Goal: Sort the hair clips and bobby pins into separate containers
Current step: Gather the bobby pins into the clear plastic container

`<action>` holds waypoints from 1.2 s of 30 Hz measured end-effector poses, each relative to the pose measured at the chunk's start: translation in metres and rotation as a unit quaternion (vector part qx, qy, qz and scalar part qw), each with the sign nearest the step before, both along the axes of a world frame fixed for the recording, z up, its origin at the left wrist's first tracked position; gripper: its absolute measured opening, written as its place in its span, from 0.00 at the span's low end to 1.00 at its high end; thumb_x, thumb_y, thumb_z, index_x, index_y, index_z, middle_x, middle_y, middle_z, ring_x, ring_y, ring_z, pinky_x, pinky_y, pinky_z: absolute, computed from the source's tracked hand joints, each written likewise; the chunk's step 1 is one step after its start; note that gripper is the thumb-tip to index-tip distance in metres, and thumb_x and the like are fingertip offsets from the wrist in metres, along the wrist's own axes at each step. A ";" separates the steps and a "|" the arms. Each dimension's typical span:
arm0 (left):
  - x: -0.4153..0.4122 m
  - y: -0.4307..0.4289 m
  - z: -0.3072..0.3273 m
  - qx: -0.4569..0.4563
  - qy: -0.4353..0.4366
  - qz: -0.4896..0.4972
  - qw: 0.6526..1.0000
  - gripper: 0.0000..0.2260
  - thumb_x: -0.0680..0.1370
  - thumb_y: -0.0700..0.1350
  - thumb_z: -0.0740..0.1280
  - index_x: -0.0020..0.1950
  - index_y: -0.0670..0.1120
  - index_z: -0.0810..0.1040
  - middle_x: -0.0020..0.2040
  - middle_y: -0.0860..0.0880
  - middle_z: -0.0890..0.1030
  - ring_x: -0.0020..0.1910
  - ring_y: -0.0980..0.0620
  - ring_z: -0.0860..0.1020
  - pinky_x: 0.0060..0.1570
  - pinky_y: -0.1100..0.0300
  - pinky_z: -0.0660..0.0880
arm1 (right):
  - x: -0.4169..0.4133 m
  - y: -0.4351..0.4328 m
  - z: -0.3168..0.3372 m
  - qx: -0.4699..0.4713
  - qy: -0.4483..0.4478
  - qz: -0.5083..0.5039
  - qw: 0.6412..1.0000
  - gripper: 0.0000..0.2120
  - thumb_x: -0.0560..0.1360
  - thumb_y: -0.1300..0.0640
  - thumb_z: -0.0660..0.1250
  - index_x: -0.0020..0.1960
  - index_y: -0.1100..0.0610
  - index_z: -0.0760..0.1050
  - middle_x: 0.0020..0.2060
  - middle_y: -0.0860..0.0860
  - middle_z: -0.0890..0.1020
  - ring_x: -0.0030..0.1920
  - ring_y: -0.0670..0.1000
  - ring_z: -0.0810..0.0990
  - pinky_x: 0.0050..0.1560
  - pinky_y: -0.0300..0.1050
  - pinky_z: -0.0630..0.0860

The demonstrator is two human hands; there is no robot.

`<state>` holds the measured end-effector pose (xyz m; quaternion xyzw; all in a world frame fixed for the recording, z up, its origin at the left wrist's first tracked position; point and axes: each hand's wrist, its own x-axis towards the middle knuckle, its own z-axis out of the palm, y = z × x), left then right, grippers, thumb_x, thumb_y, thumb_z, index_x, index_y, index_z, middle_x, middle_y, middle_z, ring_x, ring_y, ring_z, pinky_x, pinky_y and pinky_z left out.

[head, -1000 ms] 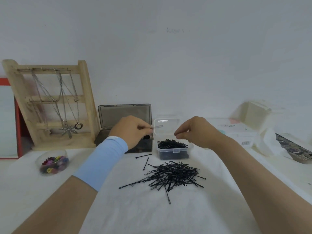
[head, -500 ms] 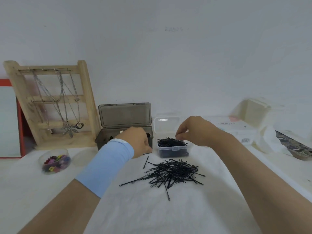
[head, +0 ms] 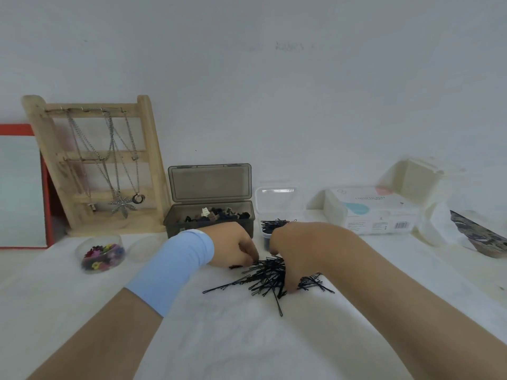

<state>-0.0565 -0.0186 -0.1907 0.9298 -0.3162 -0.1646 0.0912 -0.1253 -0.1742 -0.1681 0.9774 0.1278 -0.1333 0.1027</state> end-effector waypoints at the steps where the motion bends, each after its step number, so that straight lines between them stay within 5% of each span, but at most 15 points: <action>1: -0.001 0.001 0.000 -0.005 0.006 0.001 1.000 0.11 0.78 0.52 0.66 0.58 0.58 0.83 0.53 0.61 0.82 0.52 0.58 0.79 0.59 0.60 0.74 | 0.000 0.000 -0.001 -0.009 0.014 -0.004 1.000 0.18 0.67 0.48 0.79 0.39 0.53 0.69 0.37 0.48 0.71 0.45 0.54 0.72 0.35 0.43 0.67; 7: -0.005 -0.005 -0.004 -0.001 0.033 0.012 0.999 0.29 0.67 0.66 0.72 0.66 0.56 0.77 0.51 0.62 0.78 0.51 0.57 0.78 0.62 0.57 0.73 | 0.007 -0.005 -0.004 0.035 -0.025 0.038 0.998 0.11 0.71 0.55 0.74 0.53 0.53 0.83 0.36 0.45 0.76 0.44 0.51 0.76 0.32 0.37 0.67; 12: -0.008 -0.009 -0.008 0.009 0.001 -0.013 1.000 0.25 0.70 0.60 0.74 0.66 0.56 0.77 0.49 0.61 0.77 0.51 0.56 0.78 0.58 0.58 0.75 | 0.005 -0.017 0.006 0.193 -0.027 0.002 0.981 0.18 0.69 0.53 0.77 0.58 0.47 0.83 0.50 0.43 0.83 0.51 0.46 0.80 0.49 0.36 0.76; 14: -0.010 -0.009 -0.006 0.004 -0.002 -0.024 1.000 0.20 0.73 0.56 0.72 0.65 0.57 0.78 0.53 0.59 0.79 0.52 0.56 0.78 0.57 0.59 0.75 | 0.005 -0.021 0.010 0.162 -0.023 -0.019 0.986 0.18 0.68 0.49 0.77 0.57 0.51 0.83 0.49 0.46 0.84 0.50 0.49 0.81 0.51 0.43 0.79; 18: -0.011 -0.007 -0.004 0.006 -0.001 -0.040 0.999 0.16 0.75 0.51 0.70 0.64 0.58 0.79 0.56 0.57 0.78 0.50 0.57 0.77 0.54 0.62 0.73 | 0.003 -0.019 0.001 0.047 0.020 -0.055 0.997 0.25 0.63 0.40 0.78 0.46 0.60 0.79 0.35 0.51 0.78 0.38 0.52 0.77 0.35 0.42 0.71; 22: -0.013 -0.006 -0.002 0.013 0.008 -0.025 1.000 0.16 0.76 0.51 0.69 0.64 0.58 0.78 0.58 0.57 0.76 0.51 0.56 0.77 0.58 0.59 0.74 | 0.010 -0.015 -0.007 0.056 0.007 -0.030 0.998 0.20 0.67 0.45 0.78 0.52 0.56 0.80 0.41 0.50 0.81 0.45 0.53 0.79 0.38 0.42 0.75; 25: -0.017 -0.004 0.005 0.013 0.040 -0.004 0.999 0.19 0.77 0.46 0.63 0.68 0.58 0.76 0.62 0.56 0.79 0.55 0.54 0.78 0.63 0.58 0.73 | 0.009 -0.013 -0.005 0.089 -0.012 0.012 0.996 0.13 0.70 0.50 0.76 0.53 0.51 0.84 0.36 0.43 0.78 0.43 0.50 0.76 0.36 0.39 0.70; 28: -0.018 0.000 0.013 0.013 0.075 0.014 0.997 0.19 0.77 0.50 0.62 0.67 0.59 0.76 0.58 0.51 0.82 0.52 0.52 0.82 0.63 0.55 0.74 | 0.008 -0.012 -0.006 0.106 0.003 0.012 0.994 0.16 0.70 0.49 0.75 0.57 0.51 0.83 0.42 0.46 0.81 0.46 0.50 0.77 0.41 0.40 0.74; 32: -0.020 -0.002 0.011 0.050 0.037 -0.002 0.998 0.24 0.70 0.62 0.72 0.64 0.58 0.78 0.51 0.61 0.79 0.52 0.57 0.79 0.60 0.59 0.74 | 0.008 -0.006 -0.010 0.063 0.025 0.027 0.997 0.20 0.71 0.48 0.75 0.61 0.50 0.81 0.52 0.50 0.81 0.52 0.53 0.78 0.45 0.44 0.74; 36: -0.014 0.001 0.006 0.042 -0.025 -0.006 0.999 0.13 0.71 0.55 0.74 0.55 0.57 0.84 0.45 0.62 0.81 0.47 0.57 0.80 0.54 0.59 0.78 | 0.008 -0.004 -0.010 0.066 0.002 0.049 0.997 0.09 0.72 0.53 0.73 0.51 0.53 0.84 0.38 0.47 0.77 0.45 0.52 0.77 0.35 0.40 0.69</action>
